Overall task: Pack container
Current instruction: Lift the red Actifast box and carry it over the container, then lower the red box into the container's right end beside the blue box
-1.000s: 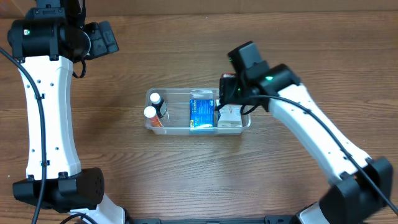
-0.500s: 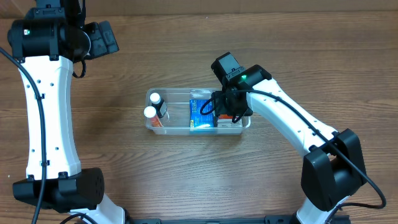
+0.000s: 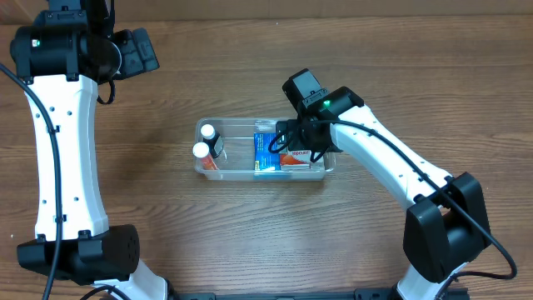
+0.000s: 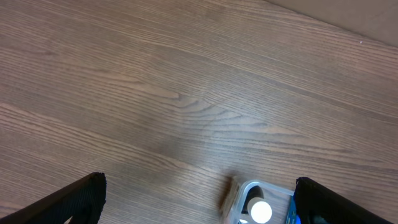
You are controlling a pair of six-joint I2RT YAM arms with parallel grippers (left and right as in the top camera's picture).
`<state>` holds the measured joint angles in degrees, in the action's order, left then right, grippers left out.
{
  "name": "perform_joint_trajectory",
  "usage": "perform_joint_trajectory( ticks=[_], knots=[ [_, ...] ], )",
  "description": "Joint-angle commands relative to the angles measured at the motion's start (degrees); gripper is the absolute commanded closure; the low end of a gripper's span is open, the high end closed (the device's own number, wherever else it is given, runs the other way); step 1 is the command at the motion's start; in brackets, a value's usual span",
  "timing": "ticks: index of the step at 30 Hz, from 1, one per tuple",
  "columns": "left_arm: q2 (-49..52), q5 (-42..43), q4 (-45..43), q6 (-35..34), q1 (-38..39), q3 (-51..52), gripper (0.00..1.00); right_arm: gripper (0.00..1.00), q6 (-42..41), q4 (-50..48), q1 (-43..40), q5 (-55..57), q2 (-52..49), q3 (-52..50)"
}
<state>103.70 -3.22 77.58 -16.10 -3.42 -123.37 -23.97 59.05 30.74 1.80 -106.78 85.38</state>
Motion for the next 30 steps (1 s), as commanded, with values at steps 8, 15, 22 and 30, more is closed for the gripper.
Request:
perform_joint_trajectory(
  ticks=[8,15,22,30],
  knots=[
    [-1.8,3.3,1.1,9.2,4.2,-1.4,0.15,0.96,0.2,0.9,0.0,2.1,6.5,6.1],
    [-1.8,3.5,5.7,11.8,12.0,-1.3,0.48,0.96,1.5,9.9,0.0,1.6,13.2,6.2],
    [-1.8,6.3,11.9,11.9,17.0,-0.2,0.86,0.96,7.8,21.7,1.1,-6.3,13.3,4.5],
    [-1.8,9.4,17.6,12.9,19.6,3.8,0.96,0.96,9.1,28.1,2.5,-6.2,13.3,4.2]
  ],
)
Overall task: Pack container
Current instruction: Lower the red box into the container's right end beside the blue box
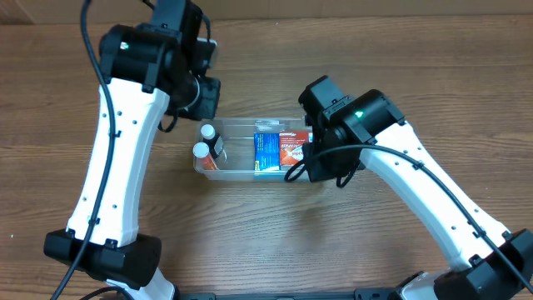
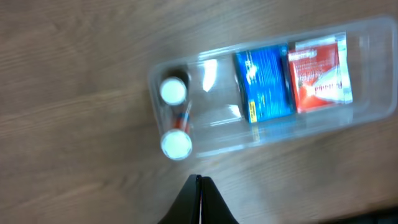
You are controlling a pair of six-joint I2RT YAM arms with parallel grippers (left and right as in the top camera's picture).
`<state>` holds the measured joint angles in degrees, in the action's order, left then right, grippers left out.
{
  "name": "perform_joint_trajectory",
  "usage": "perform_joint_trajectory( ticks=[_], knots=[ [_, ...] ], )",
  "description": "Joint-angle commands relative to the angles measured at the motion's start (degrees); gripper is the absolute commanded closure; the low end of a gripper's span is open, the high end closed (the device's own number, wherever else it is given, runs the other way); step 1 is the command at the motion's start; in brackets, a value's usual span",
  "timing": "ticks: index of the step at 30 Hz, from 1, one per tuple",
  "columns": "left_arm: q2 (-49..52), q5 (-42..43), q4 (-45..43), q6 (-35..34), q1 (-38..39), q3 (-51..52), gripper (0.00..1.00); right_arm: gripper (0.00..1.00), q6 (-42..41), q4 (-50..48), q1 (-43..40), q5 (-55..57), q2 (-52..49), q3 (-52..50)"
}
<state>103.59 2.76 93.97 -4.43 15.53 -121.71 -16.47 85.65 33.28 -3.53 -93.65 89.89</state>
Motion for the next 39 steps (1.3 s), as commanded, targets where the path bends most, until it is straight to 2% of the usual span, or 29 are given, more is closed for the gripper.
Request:
perform_joint_trajectory(
  ticks=[1,8,16,19,24,29,35,39],
  knots=[
    [-1.7,4.4,1.9,2.0,0.7,2.6,0.96,0.96,1.7,1.9,-0.1,-0.9,0.2,-0.3],
    [-1.7,4.1,0.3,3.0,0.5,6.2,0.96,0.96,1.6,-1.7,-0.2,-2.0,0.2,-3.7],
    [-1.7,-0.4,-5.7,2.2,0.5,6.2,0.94,0.96,3.0,-12.6,0.3,-11.7,0.2,-16.3],
    [-1.7,-4.1,-8.7,-0.5,0.5,6.2,0.95,0.96,7.2,-15.0,2.3,-16.3,0.2,-17.7],
    [-1.7,-12.3,-13.6,-7.3,-1.4,6.2,0.94,0.96,11.0,-19.0,7.3,-16.3,0.1,-17.7],
    [-1.7,-11.3,-17.9,-10.8,-6.3,6.2,0.91,0.96,10.9,-24.6,11.3,-11.4,0.1,-17.7],
    [-1.7,-8.7,-19.3,-11.6,-11.7,6.2,0.87,0.96,10.5,-27.9,11.6,-9.6,-0.5,-18.4],
    [-1.7,-8.5,-20.2,-12.3,-13.7,6.2,0.83,0.96,10.6,-33.9,11.6,-9.4,-2.4,-21.0]
  ],
)
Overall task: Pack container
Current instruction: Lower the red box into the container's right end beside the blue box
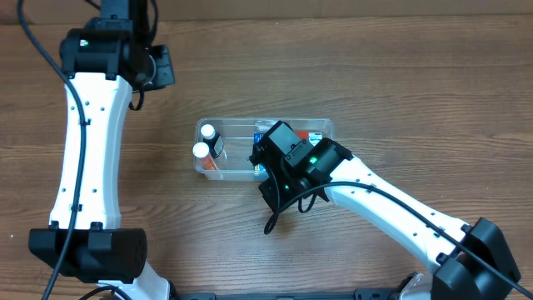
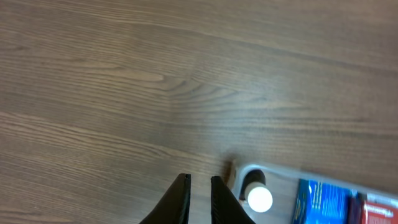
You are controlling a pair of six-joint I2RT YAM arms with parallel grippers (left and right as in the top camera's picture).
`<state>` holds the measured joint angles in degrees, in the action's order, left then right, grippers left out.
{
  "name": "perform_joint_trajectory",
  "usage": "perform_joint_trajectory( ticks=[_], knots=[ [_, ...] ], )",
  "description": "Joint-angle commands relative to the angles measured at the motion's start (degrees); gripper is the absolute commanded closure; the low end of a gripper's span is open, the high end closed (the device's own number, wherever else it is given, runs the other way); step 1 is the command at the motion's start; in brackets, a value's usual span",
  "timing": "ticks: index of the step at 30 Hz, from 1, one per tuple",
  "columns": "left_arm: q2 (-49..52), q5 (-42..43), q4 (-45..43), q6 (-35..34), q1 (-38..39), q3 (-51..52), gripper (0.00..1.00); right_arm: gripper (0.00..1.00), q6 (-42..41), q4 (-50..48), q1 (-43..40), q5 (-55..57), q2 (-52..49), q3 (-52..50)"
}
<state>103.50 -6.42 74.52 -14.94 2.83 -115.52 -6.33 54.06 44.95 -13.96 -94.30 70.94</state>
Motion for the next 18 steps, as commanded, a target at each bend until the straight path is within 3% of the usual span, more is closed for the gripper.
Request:
perform_joint_trajectory(
  ticks=[1,4,18],
  knots=[
    [-1.6,0.7,-1.1,-1.8,-1.1,0.0,0.8,0.96,0.4,-3.0,0.0,1.1,-2.2,-2.3],
    [-1.6,0.6,-1.8,-1.8,-1.1,0.0,0.72,0.96,0.4,-3.9,-0.1,1.1,-4.5,-2.4],
    [-1.6,0.7,-2.5,-1.8,-1.1,0.0,0.66,0.96,0.6,-5.4,-3.2,9.0,-5.5,-2.4]
  ],
)
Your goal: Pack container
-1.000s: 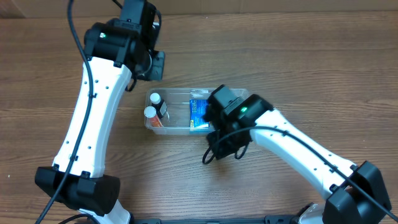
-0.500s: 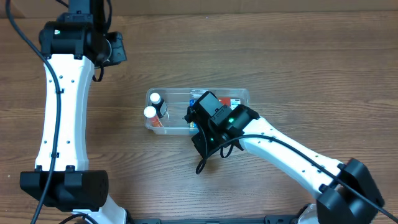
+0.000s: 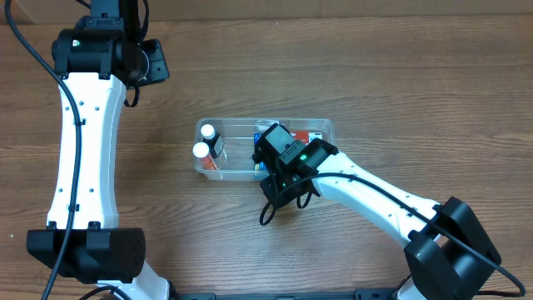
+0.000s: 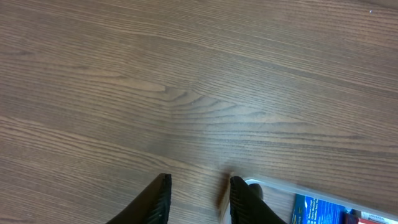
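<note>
A clear plastic container (image 3: 237, 171) lies mid-table. It holds two white-capped bottles (image 3: 201, 151) at its left end, then a blue packet (image 3: 265, 138) and a red packet (image 3: 315, 134). My right gripper (image 3: 271, 152) hovers over the container's middle, at the blue packet. Its fingers are hidden under its own wrist. My left gripper (image 4: 198, 191) hangs open and empty over bare wood behind the container's left corner (image 4: 273, 186). A bit of the blue packet (image 4: 317, 208) shows in the left wrist view.
A black cable (image 3: 275, 208) from my right wrist loops down over the table in front of the container. My left arm (image 3: 83, 142) stands along the left side of the table. The tabletop is bare wood.
The left gripper's jaws stand wider apart than before, and it sits slightly further left. The right wrist stays over the container's middle, its forearm angled a little lower.
The left gripper was wide open at the back left, with the right gripper over the red packet. Then the left was shut above the container. Later it was back at the far left, nearly shut, and the right wrist over the container's middle. Now the left is open.
</note>
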You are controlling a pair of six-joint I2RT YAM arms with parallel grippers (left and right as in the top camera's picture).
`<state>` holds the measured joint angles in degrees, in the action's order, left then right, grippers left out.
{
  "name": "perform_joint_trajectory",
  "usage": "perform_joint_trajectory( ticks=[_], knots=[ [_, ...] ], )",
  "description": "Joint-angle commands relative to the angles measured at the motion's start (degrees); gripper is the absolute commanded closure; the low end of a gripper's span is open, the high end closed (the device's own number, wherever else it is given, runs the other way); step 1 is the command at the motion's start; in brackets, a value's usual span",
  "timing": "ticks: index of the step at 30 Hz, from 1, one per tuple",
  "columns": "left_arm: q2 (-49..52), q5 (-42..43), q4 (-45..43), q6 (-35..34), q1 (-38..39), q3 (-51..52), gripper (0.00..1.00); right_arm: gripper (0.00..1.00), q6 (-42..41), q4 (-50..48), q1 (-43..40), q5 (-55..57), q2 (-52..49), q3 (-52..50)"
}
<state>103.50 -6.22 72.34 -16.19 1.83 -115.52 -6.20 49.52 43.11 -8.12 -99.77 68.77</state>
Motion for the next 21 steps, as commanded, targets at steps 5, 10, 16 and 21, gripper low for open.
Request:
perform_joint_trajectory(
  ticks=[5,10,16,21],
  knots=[
    [-1.6,0.5,-0.3,-0.6,-0.1,0.0,0.66,0.96,2.2,-1.6,-1.9,3.2,-0.1,-0.2],
    [-1.6,0.5,-0.4,-0.6,-0.1,0.0,0.65,0.96,2.2,-2.9,-1.9,3.1,-0.6,-0.2],
    [-1.6,0.5,-0.5,-0.6,-0.1,0.0,0.65,0.96,4.0,-3.0,-1.9,2.1,-1.2,-0.2],
    [-1.6,0.5,-0.7,-0.6,-0.1,0.0,0.65,0.96,6.4,-3.5,-1.9,2.1,-1.5,-0.2]
  ],
)
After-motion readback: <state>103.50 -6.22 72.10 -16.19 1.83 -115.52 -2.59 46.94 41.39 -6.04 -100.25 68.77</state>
